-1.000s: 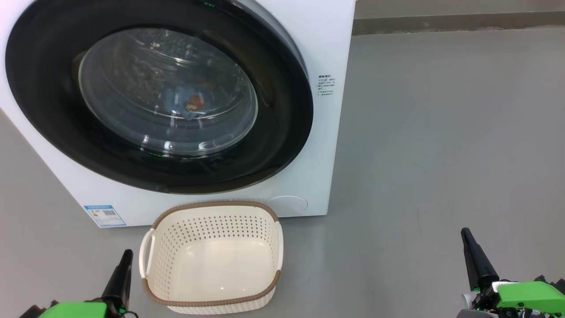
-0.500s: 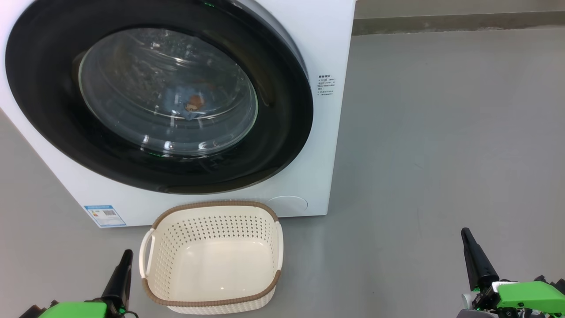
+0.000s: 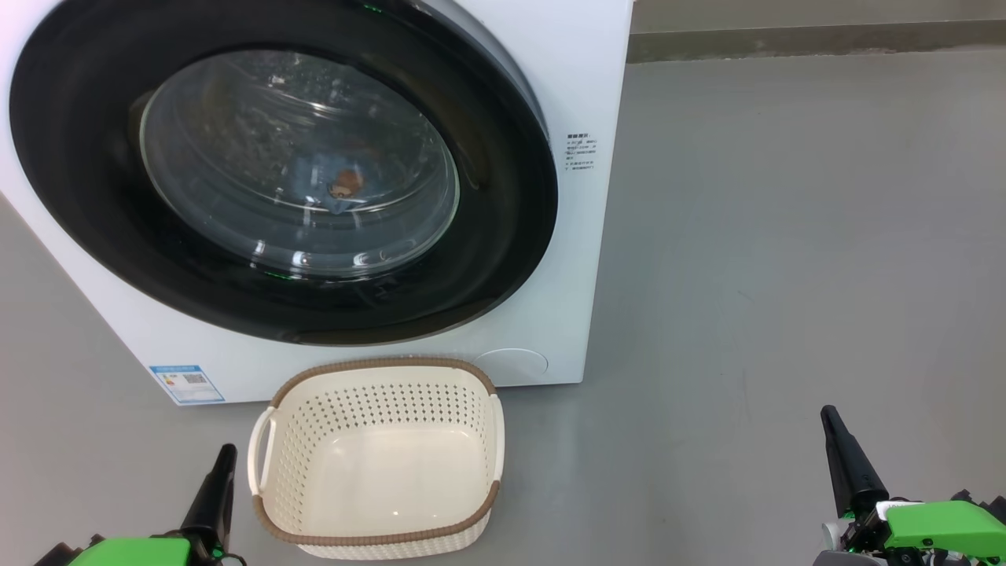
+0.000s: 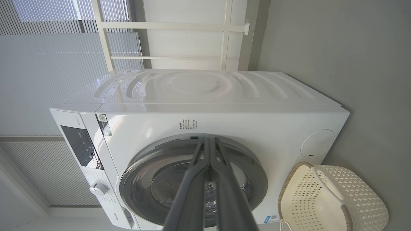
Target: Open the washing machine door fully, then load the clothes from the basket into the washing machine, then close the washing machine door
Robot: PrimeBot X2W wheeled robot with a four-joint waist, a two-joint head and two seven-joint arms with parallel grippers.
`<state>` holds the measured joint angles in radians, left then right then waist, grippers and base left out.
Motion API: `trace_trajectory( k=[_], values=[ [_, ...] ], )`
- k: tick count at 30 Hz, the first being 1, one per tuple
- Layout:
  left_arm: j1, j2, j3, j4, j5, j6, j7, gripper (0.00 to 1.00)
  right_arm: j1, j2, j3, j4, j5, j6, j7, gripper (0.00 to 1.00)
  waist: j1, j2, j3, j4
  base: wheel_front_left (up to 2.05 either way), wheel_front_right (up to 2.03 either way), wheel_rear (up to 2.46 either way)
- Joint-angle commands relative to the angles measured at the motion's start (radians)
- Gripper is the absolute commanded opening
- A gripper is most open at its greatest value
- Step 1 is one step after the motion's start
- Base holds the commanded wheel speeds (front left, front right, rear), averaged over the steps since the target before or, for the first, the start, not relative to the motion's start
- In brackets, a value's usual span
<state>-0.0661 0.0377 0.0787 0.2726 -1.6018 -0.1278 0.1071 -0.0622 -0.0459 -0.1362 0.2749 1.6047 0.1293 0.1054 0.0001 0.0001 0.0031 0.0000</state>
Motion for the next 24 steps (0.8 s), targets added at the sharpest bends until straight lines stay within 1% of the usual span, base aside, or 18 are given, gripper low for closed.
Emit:
trace_trajectory(
  k=[1,24],
  values=[
    [-0.042,0.013,0.036,-0.028,-0.006,-0.003,0.007,0.0,-0.046,-0.004,0.023,-0.03,0.004,0.001,0.008,0.0,0.0,-0.0001,0.0,0.0,0.0,0.0,0.0],
    [-0.042,0.013,0.036,-0.028,-0.006,-0.003,0.007,0.0,-0.046,-0.004,0.023,-0.03,0.004,0.001,0.008,0.0,0.0,-0.0001,0.0,0.0,0.0,0.0,0.0]
  ],
)
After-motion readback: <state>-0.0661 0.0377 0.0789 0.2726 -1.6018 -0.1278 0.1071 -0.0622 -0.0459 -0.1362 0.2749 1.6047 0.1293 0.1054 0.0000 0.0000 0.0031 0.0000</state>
